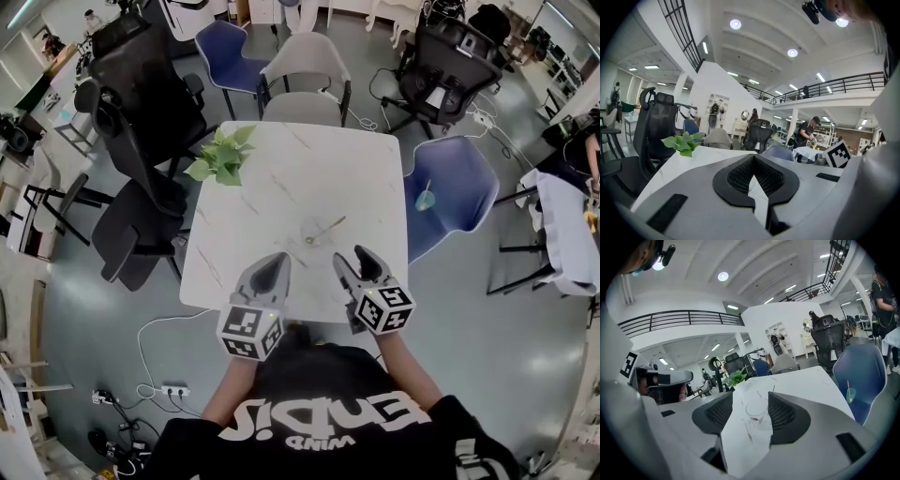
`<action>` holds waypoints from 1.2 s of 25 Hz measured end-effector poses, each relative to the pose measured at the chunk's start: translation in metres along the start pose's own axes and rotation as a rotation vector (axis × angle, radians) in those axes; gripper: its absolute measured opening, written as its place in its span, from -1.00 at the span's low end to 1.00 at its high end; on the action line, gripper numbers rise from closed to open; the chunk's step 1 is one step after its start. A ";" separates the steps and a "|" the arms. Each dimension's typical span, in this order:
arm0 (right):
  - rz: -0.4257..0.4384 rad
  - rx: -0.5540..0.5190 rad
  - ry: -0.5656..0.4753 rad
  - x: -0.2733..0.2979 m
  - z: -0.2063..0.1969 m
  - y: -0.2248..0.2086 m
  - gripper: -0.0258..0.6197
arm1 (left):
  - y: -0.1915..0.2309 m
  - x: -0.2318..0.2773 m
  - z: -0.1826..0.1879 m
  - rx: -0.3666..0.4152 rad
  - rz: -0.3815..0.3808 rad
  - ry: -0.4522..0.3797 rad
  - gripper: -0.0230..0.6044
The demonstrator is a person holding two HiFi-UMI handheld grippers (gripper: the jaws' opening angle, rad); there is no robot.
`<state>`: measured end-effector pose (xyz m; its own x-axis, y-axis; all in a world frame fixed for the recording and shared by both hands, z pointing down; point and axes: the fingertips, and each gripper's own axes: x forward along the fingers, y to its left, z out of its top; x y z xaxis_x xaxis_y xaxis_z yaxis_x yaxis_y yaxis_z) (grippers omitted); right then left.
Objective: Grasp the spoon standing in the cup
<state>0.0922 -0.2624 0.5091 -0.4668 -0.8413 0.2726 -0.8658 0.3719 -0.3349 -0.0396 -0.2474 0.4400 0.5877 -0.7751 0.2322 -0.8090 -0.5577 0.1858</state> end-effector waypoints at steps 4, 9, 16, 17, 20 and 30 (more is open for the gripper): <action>0.003 0.012 0.030 0.020 -0.006 -0.008 -0.29 | 0.005 0.001 0.000 -0.001 0.004 0.004 -0.88; -0.028 0.043 0.059 0.042 -0.013 -0.029 -0.29 | 0.012 0.003 -0.002 -0.006 0.012 0.013 -0.88; -0.055 0.065 0.094 0.070 -0.024 -0.046 -0.29 | 0.019 0.003 -0.006 -0.014 0.022 0.024 -0.88; -0.058 0.066 0.100 0.074 -0.025 -0.047 -0.29 | 0.020 0.003 -0.006 -0.015 0.024 0.025 -0.88; -0.063 0.072 0.120 0.083 -0.030 -0.051 -0.30 | 0.023 0.002 -0.006 -0.018 0.030 0.026 -0.88; -0.091 0.072 0.154 0.106 -0.037 -0.065 -0.43 | 0.034 0.000 -0.008 -0.022 0.054 0.034 -0.88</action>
<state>0.0924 -0.3613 0.5934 -0.4144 -0.7982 0.4373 -0.8929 0.2636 -0.3652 -0.0668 -0.2638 0.4535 0.5434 -0.7933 0.2746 -0.8394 -0.5082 0.1926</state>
